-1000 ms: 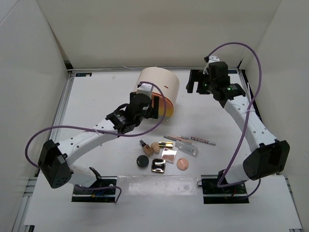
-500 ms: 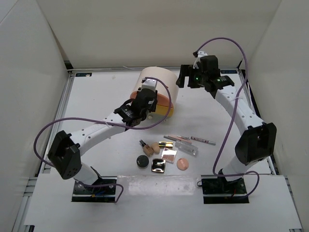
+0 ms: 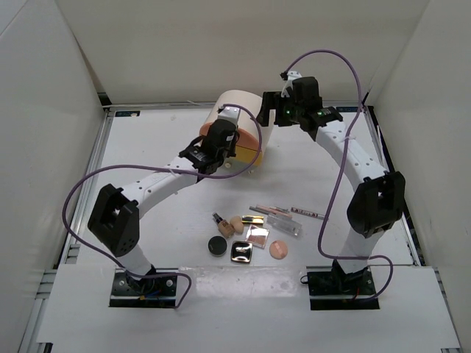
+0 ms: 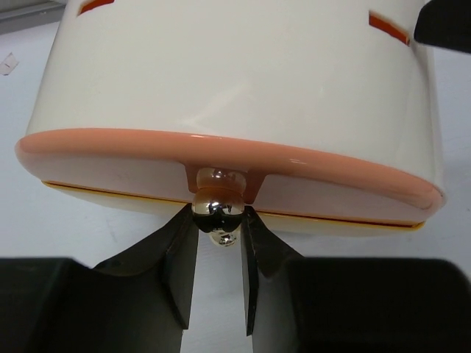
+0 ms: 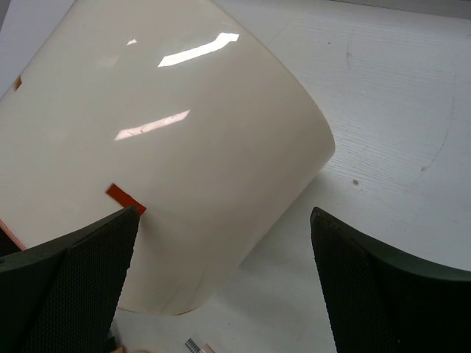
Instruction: Organize the makeup
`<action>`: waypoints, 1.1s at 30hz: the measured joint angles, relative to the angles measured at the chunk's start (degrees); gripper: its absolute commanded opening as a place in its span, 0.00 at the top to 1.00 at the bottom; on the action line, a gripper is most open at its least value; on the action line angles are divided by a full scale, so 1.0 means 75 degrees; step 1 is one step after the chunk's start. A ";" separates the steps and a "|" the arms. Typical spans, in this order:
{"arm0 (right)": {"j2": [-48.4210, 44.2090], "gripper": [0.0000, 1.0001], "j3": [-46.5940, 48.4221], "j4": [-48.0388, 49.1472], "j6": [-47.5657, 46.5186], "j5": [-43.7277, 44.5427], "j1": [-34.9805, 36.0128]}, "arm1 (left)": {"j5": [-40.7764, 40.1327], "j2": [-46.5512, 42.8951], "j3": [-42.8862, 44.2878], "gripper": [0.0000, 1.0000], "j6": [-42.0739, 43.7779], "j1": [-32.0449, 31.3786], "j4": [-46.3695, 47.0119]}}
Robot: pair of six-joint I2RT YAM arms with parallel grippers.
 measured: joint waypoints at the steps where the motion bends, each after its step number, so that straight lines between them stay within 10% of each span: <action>1: 0.0044 0.01 0.0029 -0.0003 -0.0017 -0.0003 0.0015 | 0.0038 0.0079 0.0076 0.79 0.0058 0.0047 0.0015; 5: 0.0178 0.01 0.0122 0.0050 -0.0058 0.0038 0.0041 | 0.0169 0.0353 0.0388 0.91 0.0213 0.0227 0.0017; 22: 0.0373 0.01 0.0227 0.0163 -0.0015 0.0353 0.0041 | 0.0256 -0.1600 -0.1346 0.85 -0.0533 0.0204 -0.0731; 33: 0.0210 0.01 0.0073 0.0163 -0.0044 0.0536 0.0047 | 0.0178 -0.2224 -0.1923 0.24 -0.0857 -0.0079 -0.1294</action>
